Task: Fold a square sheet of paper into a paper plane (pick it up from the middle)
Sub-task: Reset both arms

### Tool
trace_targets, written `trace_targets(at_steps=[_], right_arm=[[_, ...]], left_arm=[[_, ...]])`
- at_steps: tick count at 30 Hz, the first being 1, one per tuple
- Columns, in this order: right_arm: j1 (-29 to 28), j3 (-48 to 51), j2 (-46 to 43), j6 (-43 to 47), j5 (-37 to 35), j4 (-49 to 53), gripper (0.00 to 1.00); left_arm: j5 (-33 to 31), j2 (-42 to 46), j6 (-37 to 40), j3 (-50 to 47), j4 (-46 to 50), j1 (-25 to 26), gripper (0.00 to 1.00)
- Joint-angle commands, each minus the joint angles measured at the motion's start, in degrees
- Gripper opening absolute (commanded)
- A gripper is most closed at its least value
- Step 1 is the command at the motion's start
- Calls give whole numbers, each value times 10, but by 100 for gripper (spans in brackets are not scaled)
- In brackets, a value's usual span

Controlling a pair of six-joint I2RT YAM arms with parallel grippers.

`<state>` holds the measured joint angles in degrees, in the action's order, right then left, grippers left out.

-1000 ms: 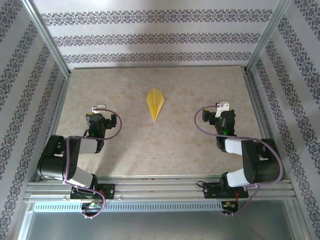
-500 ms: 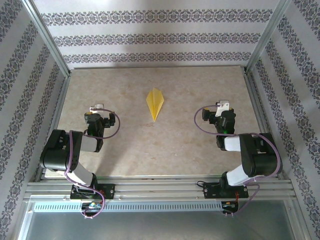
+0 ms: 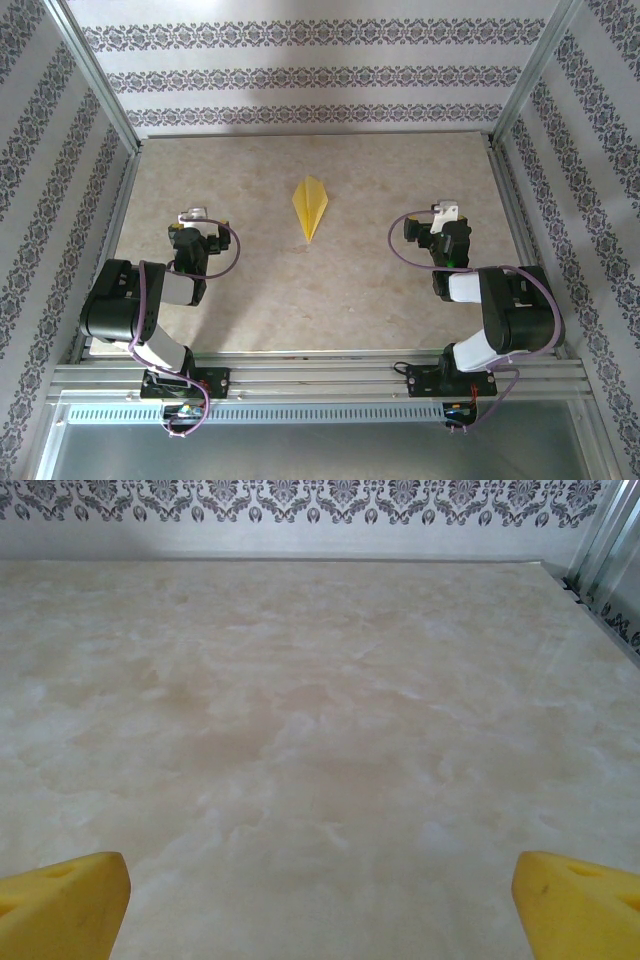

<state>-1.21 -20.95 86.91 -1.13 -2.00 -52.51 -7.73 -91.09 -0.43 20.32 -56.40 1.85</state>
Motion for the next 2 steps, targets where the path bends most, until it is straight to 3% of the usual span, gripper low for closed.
trace_targets(at_steps=[1,2], right_arm=[[5,-9,4,-6,12,-8,98],[5,-9,4,-5,12,-8,98]], left_arm=[[0,-4,-8,10,-3,-5,99],[1,-3,-8,11,2,-5,99]])
